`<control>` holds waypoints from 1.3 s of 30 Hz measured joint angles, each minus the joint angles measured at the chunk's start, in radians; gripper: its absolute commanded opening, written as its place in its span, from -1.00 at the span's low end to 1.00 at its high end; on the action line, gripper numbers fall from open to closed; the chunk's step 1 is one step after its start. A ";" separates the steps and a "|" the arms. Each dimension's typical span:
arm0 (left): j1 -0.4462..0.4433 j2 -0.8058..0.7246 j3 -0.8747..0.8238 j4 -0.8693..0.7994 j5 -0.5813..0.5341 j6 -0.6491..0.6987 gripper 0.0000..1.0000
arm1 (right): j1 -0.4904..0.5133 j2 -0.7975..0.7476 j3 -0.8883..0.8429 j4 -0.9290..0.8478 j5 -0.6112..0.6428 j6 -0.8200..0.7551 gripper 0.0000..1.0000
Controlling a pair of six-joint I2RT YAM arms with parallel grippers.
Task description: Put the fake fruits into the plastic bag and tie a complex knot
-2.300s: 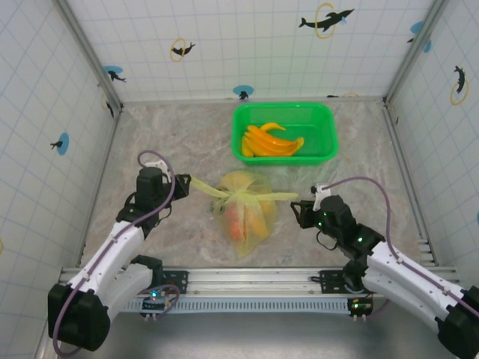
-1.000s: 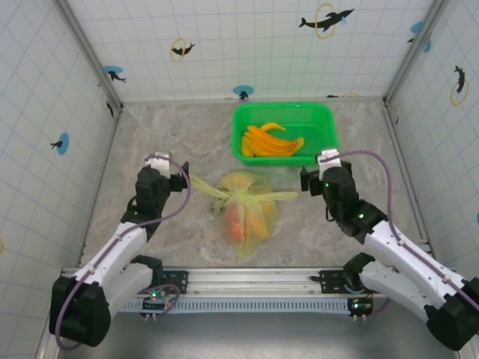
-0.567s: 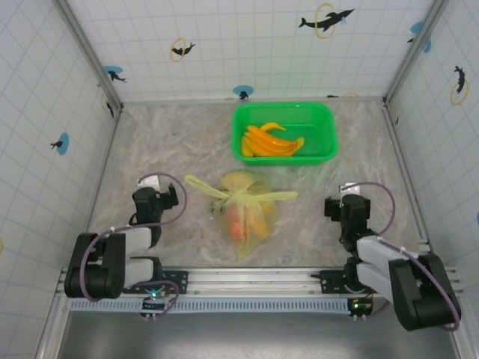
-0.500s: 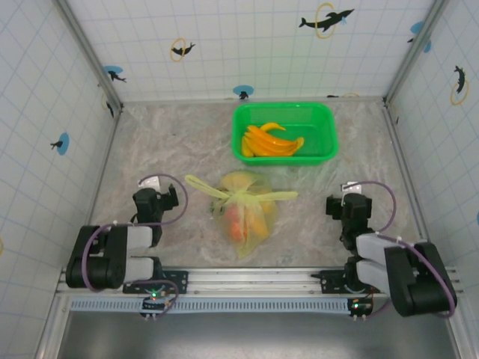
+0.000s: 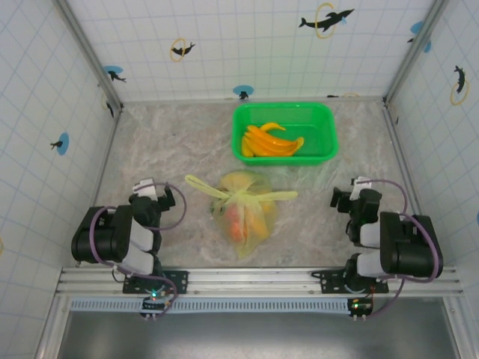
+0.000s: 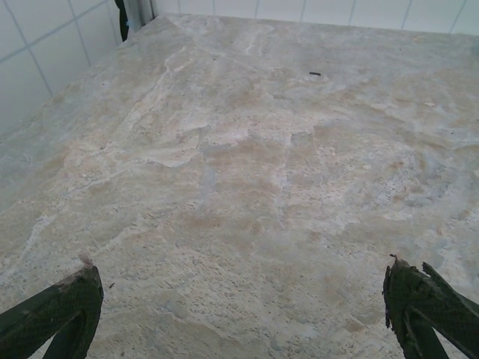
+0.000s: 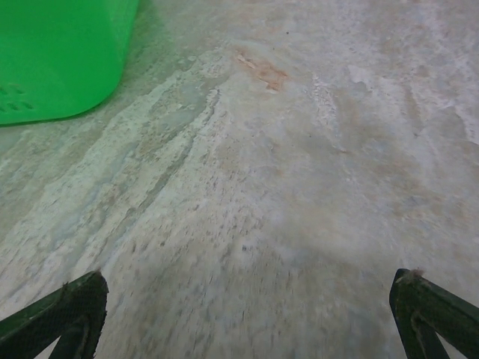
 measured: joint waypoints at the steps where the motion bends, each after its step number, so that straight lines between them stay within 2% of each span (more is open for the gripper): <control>1: 0.004 0.000 0.000 0.000 0.006 0.000 0.95 | -0.006 0.025 0.035 -0.017 -0.011 0.001 1.00; 8: 0.006 0.000 0.000 0.000 0.023 0.000 0.95 | -0.005 0.010 0.035 -0.004 -0.072 0.013 1.00; 15: 0.006 0.000 0.000 0.000 0.033 0.000 0.96 | 0.011 0.035 -0.077 0.196 -0.101 0.084 1.00; 20: 0.007 0.000 0.000 0.000 0.034 0.000 0.95 | 0.142 0.111 -0.100 0.440 -0.018 0.037 1.00; 23: 0.007 0.000 0.000 0.000 0.037 0.000 0.95 | 0.165 0.097 -0.100 0.444 0.057 0.031 1.00; 27: 0.011 0.000 0.000 0.000 0.041 0.000 0.95 | 0.132 0.099 -0.100 0.407 0.095 0.041 1.00; 39: 0.014 0.000 0.000 0.000 0.048 0.000 0.95 | 0.141 0.099 -0.100 0.392 0.135 0.043 1.00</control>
